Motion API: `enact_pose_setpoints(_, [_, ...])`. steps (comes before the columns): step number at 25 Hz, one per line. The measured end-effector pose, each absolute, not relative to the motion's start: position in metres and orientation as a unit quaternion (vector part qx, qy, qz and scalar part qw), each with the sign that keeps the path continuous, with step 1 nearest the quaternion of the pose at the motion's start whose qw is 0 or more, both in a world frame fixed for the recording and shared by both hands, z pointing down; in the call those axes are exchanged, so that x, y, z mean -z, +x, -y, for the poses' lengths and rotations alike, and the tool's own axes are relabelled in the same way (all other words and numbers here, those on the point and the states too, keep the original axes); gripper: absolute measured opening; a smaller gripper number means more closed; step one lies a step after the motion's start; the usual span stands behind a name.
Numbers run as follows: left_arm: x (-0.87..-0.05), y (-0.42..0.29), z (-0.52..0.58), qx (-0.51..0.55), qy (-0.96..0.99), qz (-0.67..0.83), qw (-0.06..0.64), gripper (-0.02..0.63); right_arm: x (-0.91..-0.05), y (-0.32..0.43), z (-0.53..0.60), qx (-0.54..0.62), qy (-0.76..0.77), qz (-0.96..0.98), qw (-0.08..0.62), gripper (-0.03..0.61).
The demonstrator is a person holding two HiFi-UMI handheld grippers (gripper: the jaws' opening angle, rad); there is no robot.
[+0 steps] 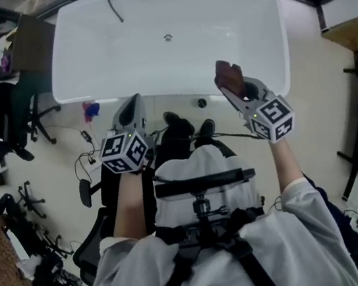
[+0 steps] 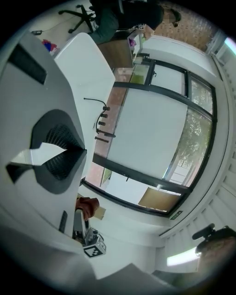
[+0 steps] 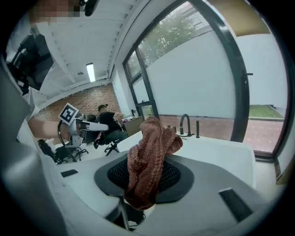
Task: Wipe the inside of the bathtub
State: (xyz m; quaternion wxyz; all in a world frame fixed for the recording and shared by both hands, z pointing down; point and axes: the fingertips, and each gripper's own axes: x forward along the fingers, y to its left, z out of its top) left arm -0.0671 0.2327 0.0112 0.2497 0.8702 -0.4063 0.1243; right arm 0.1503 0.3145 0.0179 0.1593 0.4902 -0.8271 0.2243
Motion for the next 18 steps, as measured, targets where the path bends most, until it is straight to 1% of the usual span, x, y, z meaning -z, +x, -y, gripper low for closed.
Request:
enact_pose_setpoints(8, [-0.021,-0.090,-0.215,-0.119,0.860,0.422,0.261,0.008,-0.024,0.111,-0.282,-0.216,0.444,0.848,0.191,0.128])
enact_pose_setpoints(18, [-0.044,-0.118,-0.188,-0.108,0.859,0.416,0.279,0.008,-0.027,0.070,-0.248,-0.205,0.436,0.848,0.221,0.129])
